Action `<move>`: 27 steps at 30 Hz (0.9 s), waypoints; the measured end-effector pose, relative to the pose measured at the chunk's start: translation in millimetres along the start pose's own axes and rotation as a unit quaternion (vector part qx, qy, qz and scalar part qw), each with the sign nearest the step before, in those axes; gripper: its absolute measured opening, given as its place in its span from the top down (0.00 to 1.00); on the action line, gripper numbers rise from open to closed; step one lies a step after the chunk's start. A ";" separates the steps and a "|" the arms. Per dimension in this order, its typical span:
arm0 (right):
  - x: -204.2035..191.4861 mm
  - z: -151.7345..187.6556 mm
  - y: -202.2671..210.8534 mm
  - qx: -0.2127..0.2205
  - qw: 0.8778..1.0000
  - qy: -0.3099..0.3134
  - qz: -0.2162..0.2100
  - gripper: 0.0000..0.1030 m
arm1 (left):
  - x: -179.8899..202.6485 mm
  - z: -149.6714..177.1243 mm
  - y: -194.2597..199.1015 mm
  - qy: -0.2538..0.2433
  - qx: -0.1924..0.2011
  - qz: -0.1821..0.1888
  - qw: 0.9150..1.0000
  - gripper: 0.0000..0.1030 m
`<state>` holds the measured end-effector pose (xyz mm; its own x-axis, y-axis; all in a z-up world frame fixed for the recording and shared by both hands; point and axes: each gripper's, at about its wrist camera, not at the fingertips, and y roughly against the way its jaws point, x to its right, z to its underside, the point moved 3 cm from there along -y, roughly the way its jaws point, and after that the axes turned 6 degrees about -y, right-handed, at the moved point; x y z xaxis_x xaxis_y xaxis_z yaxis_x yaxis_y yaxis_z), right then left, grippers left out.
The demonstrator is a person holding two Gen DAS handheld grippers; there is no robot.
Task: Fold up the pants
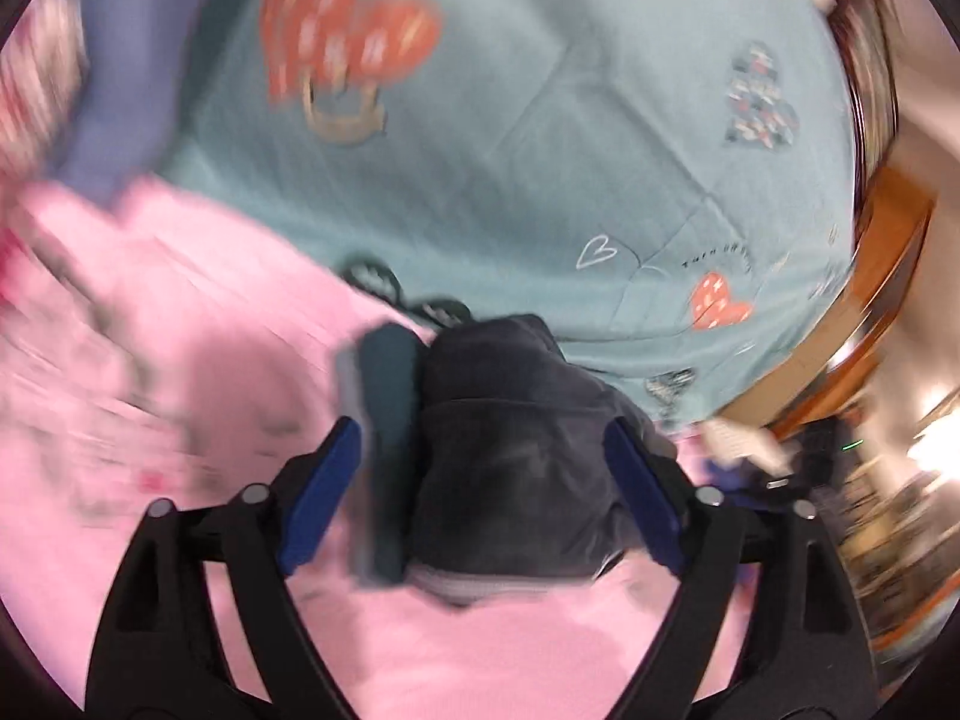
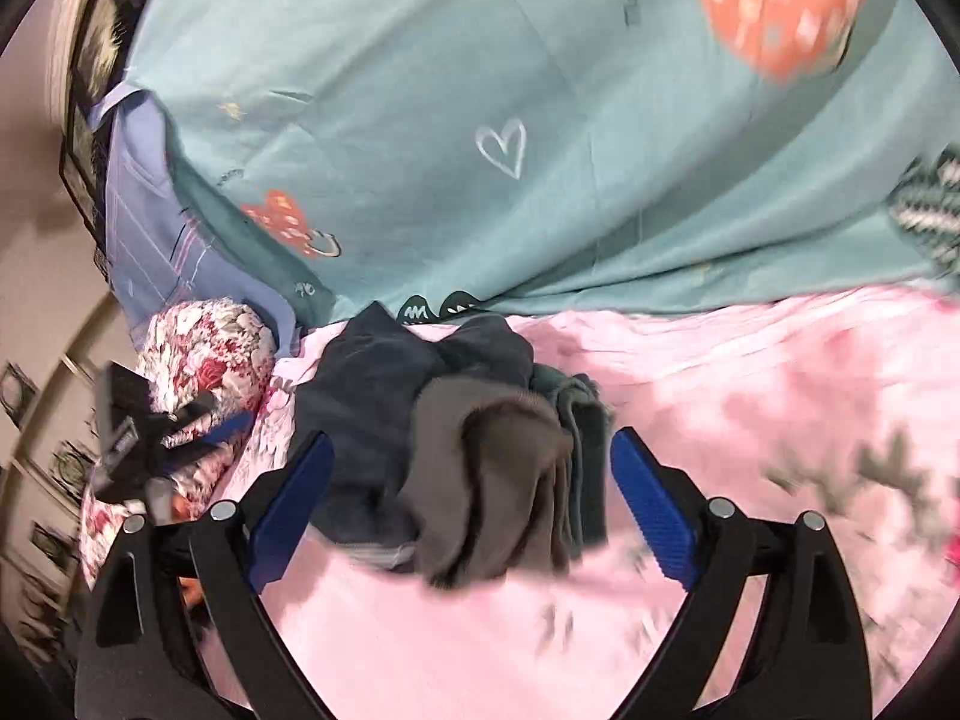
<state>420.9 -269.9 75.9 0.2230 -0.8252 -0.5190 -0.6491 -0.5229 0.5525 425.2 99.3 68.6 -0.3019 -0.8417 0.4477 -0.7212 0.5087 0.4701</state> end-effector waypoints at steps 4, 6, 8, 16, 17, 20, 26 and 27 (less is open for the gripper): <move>-44.5 47.2 73.6 0.017 0.997 0.051 0.050 0.01 | 58.2 24.2 72.4 -0.083 0.020 -0.091 0.992 0.02; -61.4 79.7 103.0 0.027 0.995 0.064 0.075 0.01 | 89.3 50.6 102.2 -0.105 0.011 -0.127 0.986 0.02; -82.0 115.5 127.9 0.039 0.990 0.089 0.099 0.01 | 114.0 79.0 124.9 -0.124 0.002 -0.148 0.981 0.02; -126.6 260.3 200.4 0.102 0.978 0.111 0.144 0.01 | 190.6 211.0 213.6 -0.159 0.009 -0.192 0.968 0.02; -126.4 274.8 205.2 0.107 0.978 0.101 0.148 0.01 | 195.6 219.7 219.6 -0.157 0.011 -0.193 0.969 0.02; -124.8 311.8 221.8 0.118 0.976 0.094 0.159 0.01 | 202.7 253.6 239.6 -0.136 0.014 -0.175 0.975 0.02; -125.7 349.7 235.3 0.110 0.972 0.100 0.184 0.01 | 213.1 294.0 252.9 -0.150 0.012 -0.223 0.963 0.02; -125.6 351.3 236.6 0.111 0.972 0.099 0.184 0.01 | 216.1 295.7 254.1 -0.156 0.012 -0.228 0.961 0.02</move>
<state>-16.2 -214.9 42.7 0.0684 -0.9839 -0.1650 -0.8476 -0.1445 0.5106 -7.6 -6.8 59.9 -0.1201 -0.9914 -0.0527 -0.8361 0.0724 0.5438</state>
